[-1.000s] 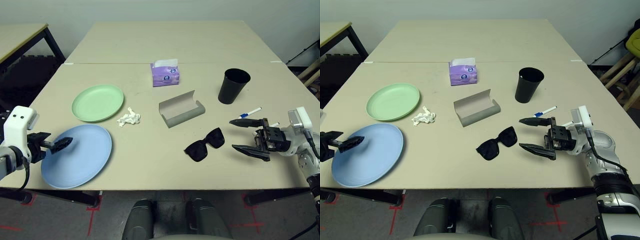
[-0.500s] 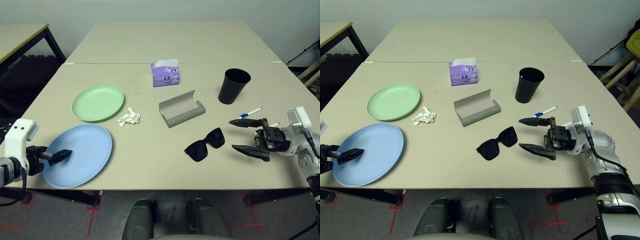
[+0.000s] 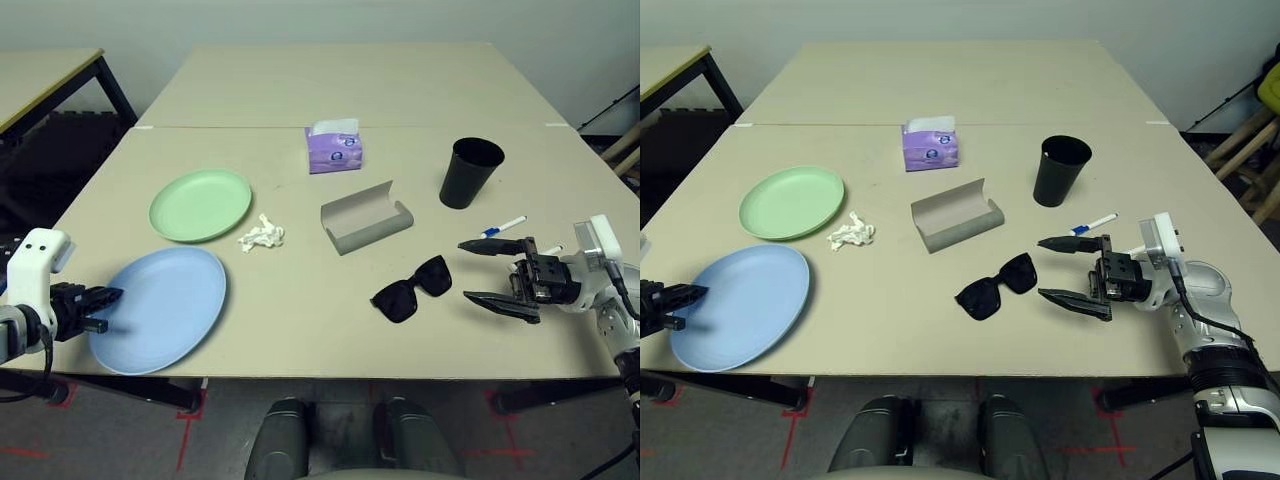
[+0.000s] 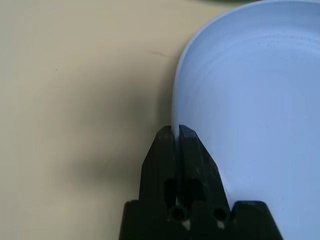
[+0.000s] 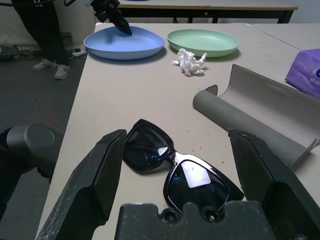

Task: Organize and tidy the items on the table.

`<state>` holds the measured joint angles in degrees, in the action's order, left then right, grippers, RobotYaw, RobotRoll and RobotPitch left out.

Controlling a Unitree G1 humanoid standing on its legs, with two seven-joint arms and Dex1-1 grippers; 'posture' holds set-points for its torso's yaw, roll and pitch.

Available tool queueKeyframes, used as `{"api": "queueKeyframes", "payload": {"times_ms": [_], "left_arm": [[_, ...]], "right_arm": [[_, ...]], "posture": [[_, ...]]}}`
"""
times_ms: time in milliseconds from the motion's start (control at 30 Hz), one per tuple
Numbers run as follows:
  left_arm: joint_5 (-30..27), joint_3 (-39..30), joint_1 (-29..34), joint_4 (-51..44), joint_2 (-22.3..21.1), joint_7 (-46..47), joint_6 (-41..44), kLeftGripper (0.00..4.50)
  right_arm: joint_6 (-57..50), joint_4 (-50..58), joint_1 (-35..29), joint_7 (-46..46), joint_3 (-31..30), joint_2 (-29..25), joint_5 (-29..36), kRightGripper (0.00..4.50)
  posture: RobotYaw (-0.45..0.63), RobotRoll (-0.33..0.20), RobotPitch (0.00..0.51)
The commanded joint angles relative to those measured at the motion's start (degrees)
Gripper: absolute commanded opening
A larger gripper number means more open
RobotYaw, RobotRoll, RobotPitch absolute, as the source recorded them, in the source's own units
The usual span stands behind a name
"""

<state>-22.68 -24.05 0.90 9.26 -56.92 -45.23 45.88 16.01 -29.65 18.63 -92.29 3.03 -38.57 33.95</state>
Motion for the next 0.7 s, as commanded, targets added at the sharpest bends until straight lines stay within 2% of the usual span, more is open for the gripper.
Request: {"api": "queueKeyframes", "payload": {"times_ms": [33,267,433,600,700], "left_arm": [[-2.1,0.1,1.0,-2.8,-0.2,-1.7,4.1,0.02],[-8.1,-2.6,0.0,-12.5,-1.5,-5.0,10.2,0.02],[-12.7,-3.9,-7.3,-15.0,0.1,-3.2,15.1,0.02],[-17.2,-5.4,-17.0,-15.2,3.6,1.5,19.8,0.02],[-18.1,-6.4,-22.1,-13.9,5.9,5.5,21.3,0.02]], "right_arm": [[0.9,-1.0,-0.1,-0.2,0.2,-0.2,-0.2,4.50],[1.5,-2.3,0.7,-0.2,-0.3,-0.4,-0.4,4.50],[1.6,-2.8,1.2,-0.2,-0.6,-0.5,-0.2,4.50],[1.7,-2.9,1.5,-0.2,-0.5,-0.6,-0.4,4.50],[1.7,-2.9,1.5,-0.2,-0.3,-0.6,-0.6,4.50]], "posture": [[0.10,0.000,0.068],[0.11,0.000,0.072],[0.11,0.000,0.072],[0.11,0.000,0.071],[0.10,0.000,0.070]]}}
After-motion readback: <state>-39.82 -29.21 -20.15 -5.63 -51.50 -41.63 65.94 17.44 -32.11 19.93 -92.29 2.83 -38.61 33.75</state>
